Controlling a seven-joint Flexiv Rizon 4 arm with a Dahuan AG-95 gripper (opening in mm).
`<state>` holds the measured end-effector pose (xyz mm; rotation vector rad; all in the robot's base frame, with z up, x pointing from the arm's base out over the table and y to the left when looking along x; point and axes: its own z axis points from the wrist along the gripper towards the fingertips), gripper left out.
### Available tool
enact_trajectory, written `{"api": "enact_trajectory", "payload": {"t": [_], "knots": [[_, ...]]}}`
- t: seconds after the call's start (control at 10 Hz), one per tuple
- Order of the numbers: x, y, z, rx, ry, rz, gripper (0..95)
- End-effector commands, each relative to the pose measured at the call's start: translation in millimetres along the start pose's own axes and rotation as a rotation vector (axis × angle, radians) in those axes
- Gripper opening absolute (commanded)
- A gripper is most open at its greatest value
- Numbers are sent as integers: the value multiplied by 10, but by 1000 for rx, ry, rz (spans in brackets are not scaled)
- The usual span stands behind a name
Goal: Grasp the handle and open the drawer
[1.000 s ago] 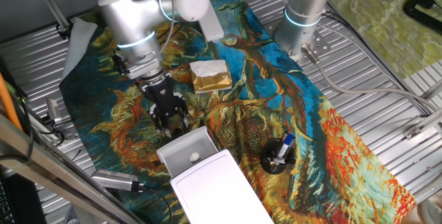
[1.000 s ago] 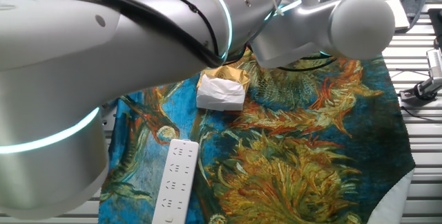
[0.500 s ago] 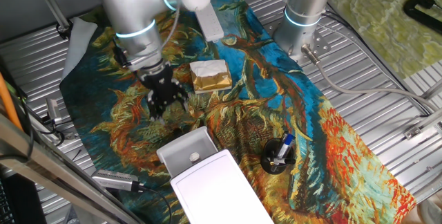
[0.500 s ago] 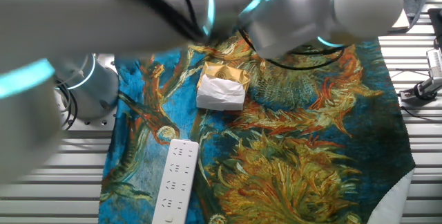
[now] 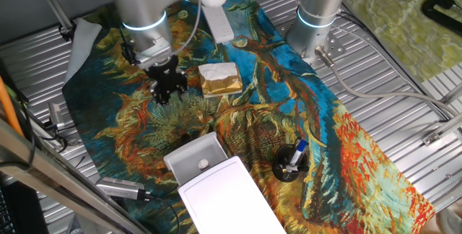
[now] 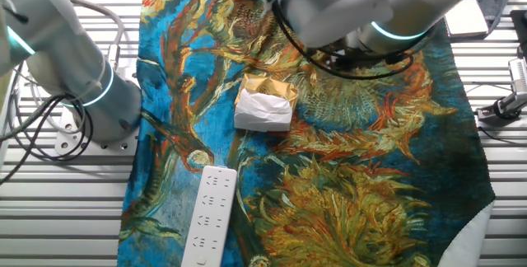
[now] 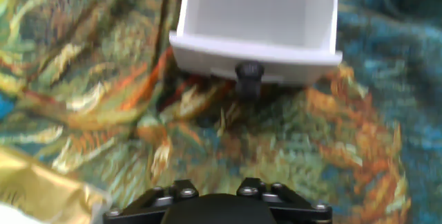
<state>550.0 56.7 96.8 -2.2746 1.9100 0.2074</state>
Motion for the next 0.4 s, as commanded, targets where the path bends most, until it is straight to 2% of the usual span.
{"api": "enact_trajectory", "payload": {"t": [0.1,0.3,0.4], "knots": [[23,4,-4,1,6,8,0],[22,3,-4,0,-2,36,0],[19,1,-1,-2,-18,46,0]]}}
